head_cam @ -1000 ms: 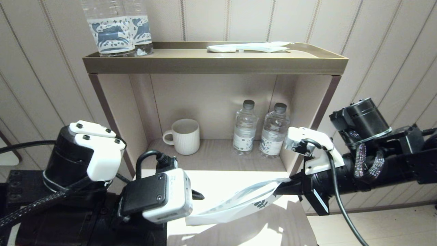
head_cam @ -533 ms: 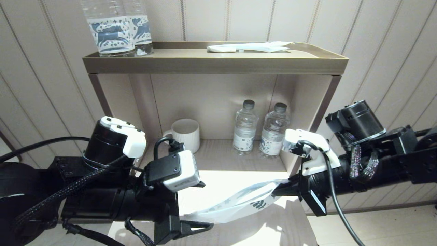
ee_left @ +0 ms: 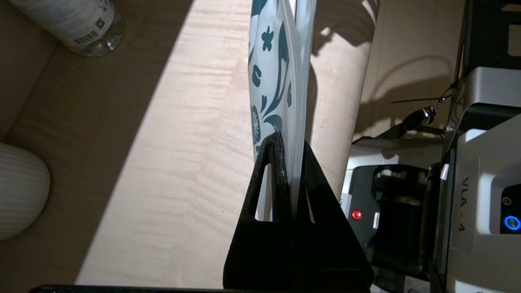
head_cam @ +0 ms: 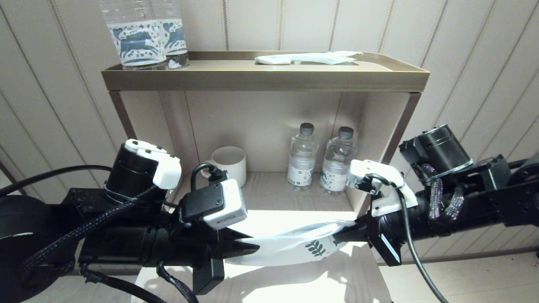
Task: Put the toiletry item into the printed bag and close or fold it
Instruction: Hand it to the other hand
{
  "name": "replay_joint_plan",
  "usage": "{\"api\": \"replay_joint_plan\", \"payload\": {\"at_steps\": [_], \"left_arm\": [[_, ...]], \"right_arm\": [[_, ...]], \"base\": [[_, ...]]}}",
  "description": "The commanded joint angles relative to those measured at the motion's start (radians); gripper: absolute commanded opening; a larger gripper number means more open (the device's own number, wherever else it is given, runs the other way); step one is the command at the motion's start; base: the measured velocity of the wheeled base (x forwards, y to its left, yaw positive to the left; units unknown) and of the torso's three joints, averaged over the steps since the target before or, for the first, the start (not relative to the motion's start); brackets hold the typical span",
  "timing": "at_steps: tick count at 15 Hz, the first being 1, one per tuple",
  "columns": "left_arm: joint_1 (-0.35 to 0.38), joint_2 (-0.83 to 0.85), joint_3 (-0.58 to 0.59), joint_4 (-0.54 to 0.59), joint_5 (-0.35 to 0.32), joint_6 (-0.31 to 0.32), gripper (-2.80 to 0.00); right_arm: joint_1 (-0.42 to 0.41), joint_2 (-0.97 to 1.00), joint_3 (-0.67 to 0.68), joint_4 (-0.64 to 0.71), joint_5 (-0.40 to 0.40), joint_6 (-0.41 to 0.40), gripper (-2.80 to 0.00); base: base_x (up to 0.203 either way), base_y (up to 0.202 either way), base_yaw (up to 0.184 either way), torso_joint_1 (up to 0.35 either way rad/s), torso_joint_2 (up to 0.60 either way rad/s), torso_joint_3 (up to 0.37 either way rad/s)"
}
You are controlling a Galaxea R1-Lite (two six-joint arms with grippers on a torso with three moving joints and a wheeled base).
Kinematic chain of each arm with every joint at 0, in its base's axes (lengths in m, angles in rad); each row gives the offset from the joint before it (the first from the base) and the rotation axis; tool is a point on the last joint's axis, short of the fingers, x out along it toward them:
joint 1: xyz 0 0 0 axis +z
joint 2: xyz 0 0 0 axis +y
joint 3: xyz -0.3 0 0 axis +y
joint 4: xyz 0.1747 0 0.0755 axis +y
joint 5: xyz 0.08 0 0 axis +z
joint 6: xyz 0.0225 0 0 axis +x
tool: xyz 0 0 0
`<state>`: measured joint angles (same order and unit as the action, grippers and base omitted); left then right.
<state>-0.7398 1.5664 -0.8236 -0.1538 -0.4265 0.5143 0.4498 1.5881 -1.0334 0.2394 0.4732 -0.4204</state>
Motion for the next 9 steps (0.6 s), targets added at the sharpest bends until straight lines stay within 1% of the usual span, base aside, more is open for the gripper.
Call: {"api": "replay_joint_plan", "payload": {"at_steps": [1, 4, 5, 6, 7, 9], "left_arm": [[-0.001, -0.005, 0.008, -0.001, -0.003, 0.004, -2.8], [-0.004, -0.003, 0.011, -0.001, -0.006, 0.003, -2.8], [-0.006, -0.003, 0.012, -0.001, -0.006, 0.001, -2.8], [-0.004, -0.003, 0.012, -0.001, -0.008, 0.001, -2.8], [-0.005, -0.005, 0.012, -0.001, -0.006, 0.001, -2.8], [-0.004, -0.005, 0.014, -0.001, -0.006, 0.0, -2.8]], "right_arm": [[0.001, 0.001, 0.004, 0.001, 0.002, -0.004, -2.8], [0.004, -0.008, 0.012, -0.002, 0.008, -0.011, -2.8], [0.004, -0.014, 0.04, -0.022, 0.008, -0.02, -2.8], [0.006, -0.018, 0.061, -0.084, 0.007, -0.026, 0.0], [0.007, -0.013, 0.06, -0.104, 0.005, -0.027, 0.0], [-0.005, -0.007, 0.049, -0.087, 0.004, -0.027, 0.0]], "base": [[0.0, 0.0, 0.0, 0.0, 0.0, 0.0], [0.0, 0.0, 0.0, 0.0, 0.0, 0.0], [0.0, 0.0, 0.0, 0.0, 0.0, 0.0], [0.0, 0.0, 0.0, 0.0, 0.0, 0.0], [0.0, 0.0, 0.0, 0.0, 0.0, 0.0], [0.0, 0.0, 0.0, 0.0, 0.0, 0.0]]}}
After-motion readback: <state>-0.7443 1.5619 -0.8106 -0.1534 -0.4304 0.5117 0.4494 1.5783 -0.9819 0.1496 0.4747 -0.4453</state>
